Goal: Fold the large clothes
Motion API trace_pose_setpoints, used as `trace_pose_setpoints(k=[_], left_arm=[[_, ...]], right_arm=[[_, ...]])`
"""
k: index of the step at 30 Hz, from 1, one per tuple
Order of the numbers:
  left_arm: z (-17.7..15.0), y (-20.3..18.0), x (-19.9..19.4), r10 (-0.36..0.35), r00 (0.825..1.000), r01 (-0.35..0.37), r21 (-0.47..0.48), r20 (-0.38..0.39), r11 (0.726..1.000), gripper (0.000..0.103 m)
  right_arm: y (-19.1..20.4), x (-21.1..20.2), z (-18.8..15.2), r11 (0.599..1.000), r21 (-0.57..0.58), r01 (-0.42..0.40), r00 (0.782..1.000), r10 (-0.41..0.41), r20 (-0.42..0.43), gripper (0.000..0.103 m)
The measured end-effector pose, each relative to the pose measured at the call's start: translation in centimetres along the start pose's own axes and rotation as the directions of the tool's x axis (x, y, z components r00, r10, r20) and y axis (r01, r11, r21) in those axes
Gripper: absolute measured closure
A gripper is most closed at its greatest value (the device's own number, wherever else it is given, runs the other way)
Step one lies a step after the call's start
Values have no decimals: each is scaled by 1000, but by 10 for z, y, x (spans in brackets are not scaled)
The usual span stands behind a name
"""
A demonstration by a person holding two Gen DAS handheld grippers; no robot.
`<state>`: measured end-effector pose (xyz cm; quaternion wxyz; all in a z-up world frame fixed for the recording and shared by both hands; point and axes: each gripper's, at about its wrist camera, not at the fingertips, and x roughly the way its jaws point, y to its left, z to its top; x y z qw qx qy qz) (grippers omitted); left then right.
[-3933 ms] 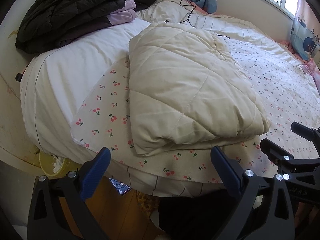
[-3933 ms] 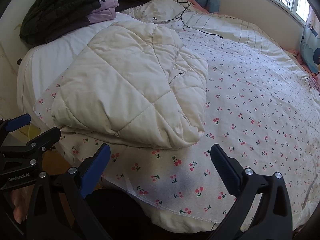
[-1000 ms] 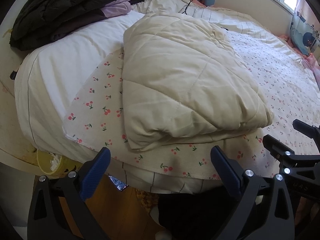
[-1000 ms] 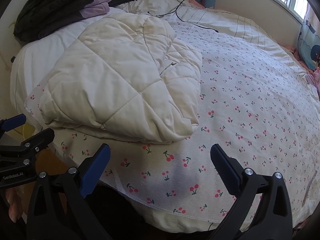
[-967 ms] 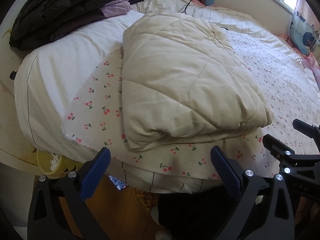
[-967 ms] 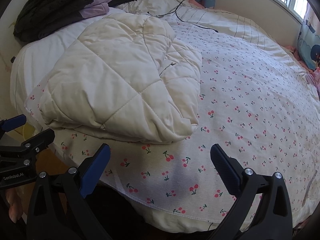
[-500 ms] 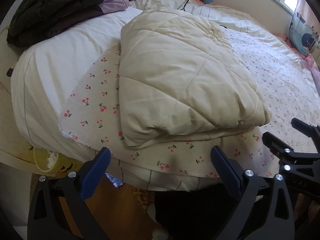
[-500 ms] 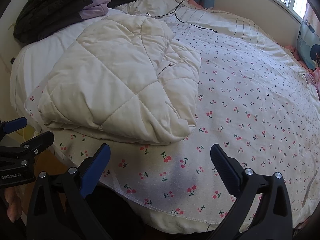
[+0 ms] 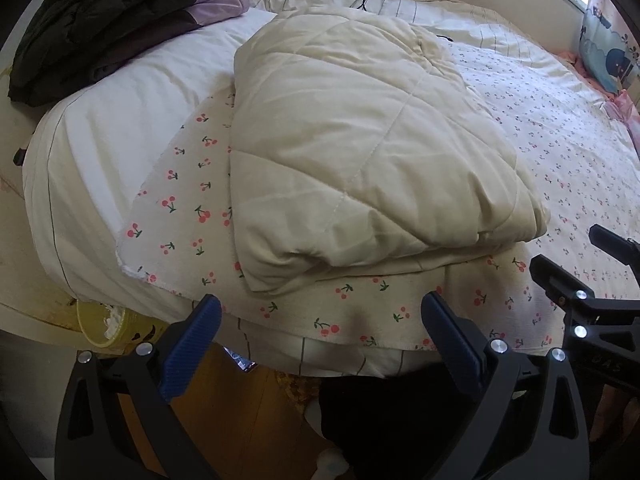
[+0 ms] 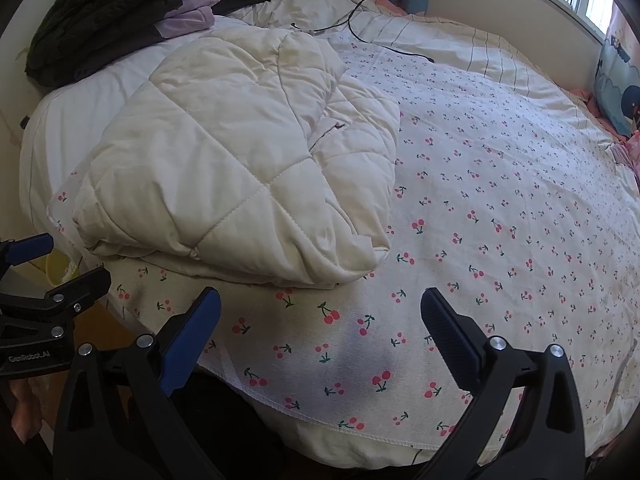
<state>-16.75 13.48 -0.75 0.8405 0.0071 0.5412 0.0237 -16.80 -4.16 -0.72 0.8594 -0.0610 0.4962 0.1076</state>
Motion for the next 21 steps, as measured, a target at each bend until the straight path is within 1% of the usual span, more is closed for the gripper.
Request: trace_pose_setpoints(k=[2,3,4,5,6,7,8,9,11,14,16,17,19,21], left_arm=[[1,1,0,-64,998,64,-6,-8,998,7],[1,5,0,-153,988,153,-25,-13,988,7],[1,8,-2,-215,977,215,-45,-6,976,7],[1,12,-3,-254,967,254,-61,5,965,7],[1,18,-5,-296,954,298,-88,35,950,7],[0,20,-7,-302,952,305,-96,52,947,7],[0,21,-10,-297,952,303,-98,68,948,7],[0,21,-13,-266,960,273,-84,84,958,7],[-2,14,-18,-179,978,184,-42,103,982,7],[0,10,-18,-101,990,105,-26,100,994,7],[-1,3,-18,-11,993,11,1,114,1000,7],[-1,0,-18,10,993,-12,13,116,1000,7],[0,2,-19,9,993,-11,22,114,1000,7],[-1,0,-22,24,992,-28,29,122,999,7]], right_arm=[[-1,1,-1,1000,2,-1,1000,1,-1,6],[-1,2,-1,1000,4,-3,1000,3,-3,6],[-2,3,-2,1000,6,-3,1000,3,-5,6],[-2,4,-2,1000,7,-4,1000,4,-7,6],[-2,5,-2,1000,7,-6,1000,6,-8,6],[-2,5,-3,1000,8,-6,1000,6,-8,6],[-2,6,-3,1000,8,-8,1000,8,-8,6],[-2,6,-4,1000,8,-8,1000,8,-8,6],[-2,5,-4,1000,9,-10,1000,10,-7,6],[-1,3,-4,1000,6,-6,1000,6,1,6],[0,-1,-4,1000,0,2,1000,-2,10,6],[0,-3,-5,1000,-2,6,1000,-6,14,6],[0,-8,-5,1000,-3,14,1000,-14,23,6],[0,-12,-6,1000,1,15,999,-15,30,6]])
